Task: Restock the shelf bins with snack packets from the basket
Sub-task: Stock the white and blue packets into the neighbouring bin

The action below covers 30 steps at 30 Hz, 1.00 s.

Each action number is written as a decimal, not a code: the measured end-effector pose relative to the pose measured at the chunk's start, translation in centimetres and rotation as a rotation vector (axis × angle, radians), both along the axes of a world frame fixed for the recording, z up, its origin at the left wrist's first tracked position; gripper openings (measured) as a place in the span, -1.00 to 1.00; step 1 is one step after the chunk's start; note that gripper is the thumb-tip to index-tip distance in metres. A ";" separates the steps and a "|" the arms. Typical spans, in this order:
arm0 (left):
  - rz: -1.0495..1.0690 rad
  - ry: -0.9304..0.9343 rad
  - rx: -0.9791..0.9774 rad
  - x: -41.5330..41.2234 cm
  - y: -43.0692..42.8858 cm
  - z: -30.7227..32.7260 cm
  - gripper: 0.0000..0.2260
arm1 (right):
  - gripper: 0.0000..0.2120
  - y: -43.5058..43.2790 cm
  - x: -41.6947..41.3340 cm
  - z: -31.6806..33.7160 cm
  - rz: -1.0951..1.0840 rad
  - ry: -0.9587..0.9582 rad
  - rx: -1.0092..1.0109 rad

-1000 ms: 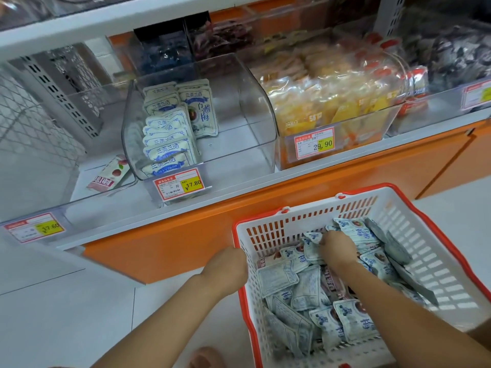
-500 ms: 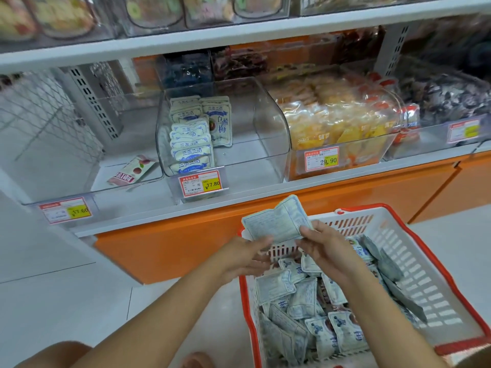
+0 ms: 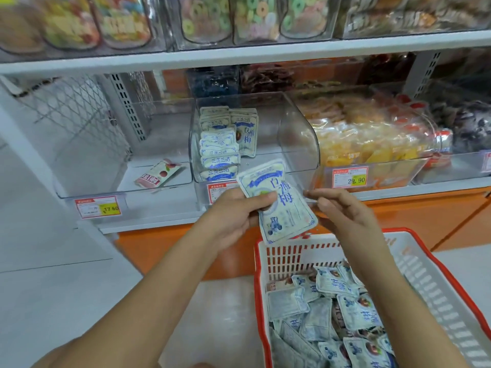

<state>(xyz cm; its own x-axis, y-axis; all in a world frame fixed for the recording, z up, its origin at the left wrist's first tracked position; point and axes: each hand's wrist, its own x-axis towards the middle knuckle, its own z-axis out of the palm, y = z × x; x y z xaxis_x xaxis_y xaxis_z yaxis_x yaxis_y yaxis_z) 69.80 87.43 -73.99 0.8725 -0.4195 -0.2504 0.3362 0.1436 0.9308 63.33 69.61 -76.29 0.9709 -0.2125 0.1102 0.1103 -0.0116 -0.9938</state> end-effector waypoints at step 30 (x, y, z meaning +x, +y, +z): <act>0.443 -0.692 0.913 8.3 7.2 0.3 -0.57 | -0.67 4.6 30.0 -0.1 -0.038 0.429 -0.978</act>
<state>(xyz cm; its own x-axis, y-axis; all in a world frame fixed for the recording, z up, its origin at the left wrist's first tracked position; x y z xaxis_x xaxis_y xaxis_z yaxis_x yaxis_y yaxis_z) 78.12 94.59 -73.68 0.9608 0.0336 0.2752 -0.1803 -0.6783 0.7123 93.28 74.22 -76.41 0.9635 -0.2481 -0.1001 -0.2640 -0.8207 -0.5068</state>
